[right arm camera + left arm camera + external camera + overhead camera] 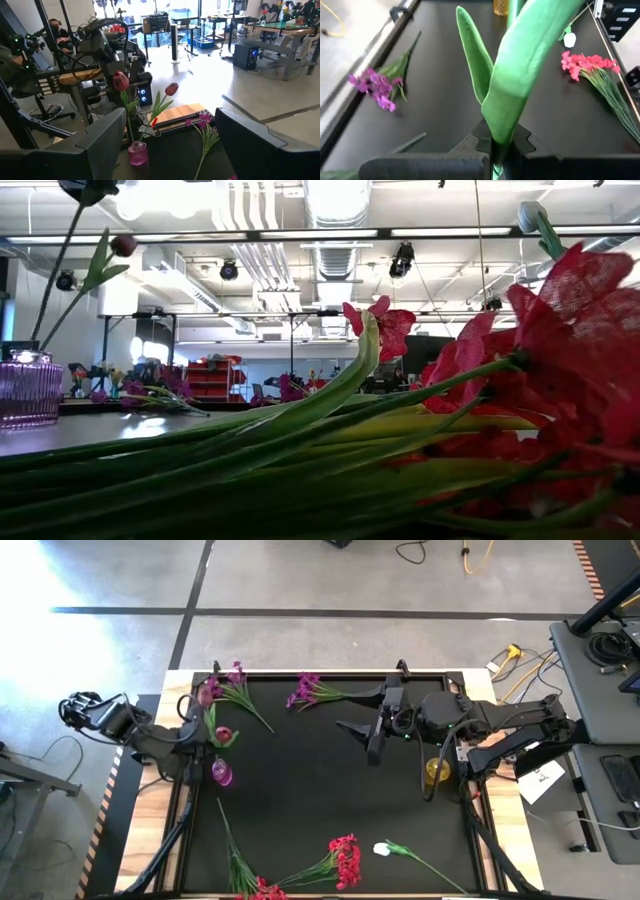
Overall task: Sort flowers into vase by color
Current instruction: Put the pink tulip into the violet flower vase
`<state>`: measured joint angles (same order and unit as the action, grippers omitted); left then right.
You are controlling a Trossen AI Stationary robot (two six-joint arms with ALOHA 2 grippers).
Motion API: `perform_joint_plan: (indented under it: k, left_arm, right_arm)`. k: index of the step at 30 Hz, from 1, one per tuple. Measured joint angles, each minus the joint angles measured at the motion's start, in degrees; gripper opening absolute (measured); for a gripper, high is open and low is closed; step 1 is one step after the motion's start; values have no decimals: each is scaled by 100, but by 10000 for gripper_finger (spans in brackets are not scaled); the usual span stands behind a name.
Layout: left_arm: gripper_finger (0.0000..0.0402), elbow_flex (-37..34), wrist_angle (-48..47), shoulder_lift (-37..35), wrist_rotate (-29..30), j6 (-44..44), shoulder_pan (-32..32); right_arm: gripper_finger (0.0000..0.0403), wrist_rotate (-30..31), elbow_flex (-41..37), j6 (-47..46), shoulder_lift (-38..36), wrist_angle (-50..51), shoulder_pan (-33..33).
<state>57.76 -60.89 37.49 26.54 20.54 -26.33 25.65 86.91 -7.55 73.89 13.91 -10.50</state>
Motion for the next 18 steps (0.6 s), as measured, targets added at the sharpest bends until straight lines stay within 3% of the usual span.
perform_joint_plan:
  k: [18]
  left_arm:
    - [10, -496, -61, -77, 250, 544, 0]
  right_arm:
    - [311, 20, -1, -237, 15, 81, 2]
